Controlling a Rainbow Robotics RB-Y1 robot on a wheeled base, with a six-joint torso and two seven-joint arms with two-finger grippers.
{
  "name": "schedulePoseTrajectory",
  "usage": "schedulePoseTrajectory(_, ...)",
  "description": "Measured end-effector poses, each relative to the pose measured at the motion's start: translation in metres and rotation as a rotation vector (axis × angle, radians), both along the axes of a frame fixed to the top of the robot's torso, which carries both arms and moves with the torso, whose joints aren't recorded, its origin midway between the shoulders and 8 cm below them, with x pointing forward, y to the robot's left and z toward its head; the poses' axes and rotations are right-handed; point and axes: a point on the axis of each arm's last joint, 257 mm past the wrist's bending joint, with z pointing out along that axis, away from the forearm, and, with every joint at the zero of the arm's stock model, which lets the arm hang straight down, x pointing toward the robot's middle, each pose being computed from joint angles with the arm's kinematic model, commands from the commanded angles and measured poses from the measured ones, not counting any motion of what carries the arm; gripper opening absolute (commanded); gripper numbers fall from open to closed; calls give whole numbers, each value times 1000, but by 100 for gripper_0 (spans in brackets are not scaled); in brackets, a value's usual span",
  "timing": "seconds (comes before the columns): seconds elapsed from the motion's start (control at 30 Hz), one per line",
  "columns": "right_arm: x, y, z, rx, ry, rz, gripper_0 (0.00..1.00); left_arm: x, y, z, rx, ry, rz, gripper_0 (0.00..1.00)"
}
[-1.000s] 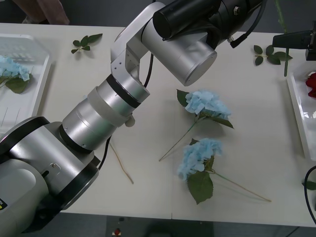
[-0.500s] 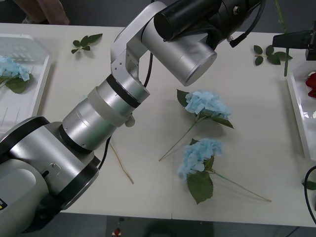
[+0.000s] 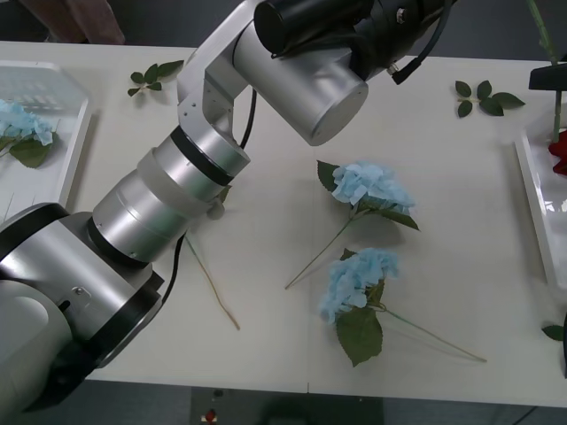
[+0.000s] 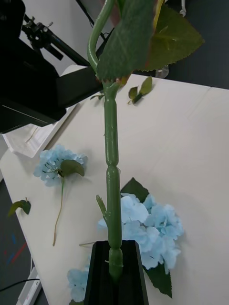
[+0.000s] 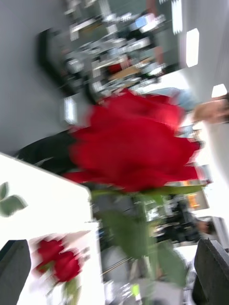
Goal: Put the red flowers into the right box and the blue flowers into the left box
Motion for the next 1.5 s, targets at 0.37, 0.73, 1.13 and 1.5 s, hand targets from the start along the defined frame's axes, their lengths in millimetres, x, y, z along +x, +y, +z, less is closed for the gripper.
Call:
schedulePoseTrajectory(0.37,-13,-64,-33,-93,101,-145,0,-69,56,-52,187,188,-63,100)
schedulePoseTrajectory(0.73,-22,-147,-65,-217,180,-371,0,-135,150,-177,390,421,-8,100)
schedulePoseTrajectory(1.13,-39,-232,-96,-361,262,-614,0,-153,240,-284,477,647,183,100)
schedulePoseTrajectory(1.5,-74,-310,-121,-551,362,-818,0,-143,317,-324,578,619,425,100)
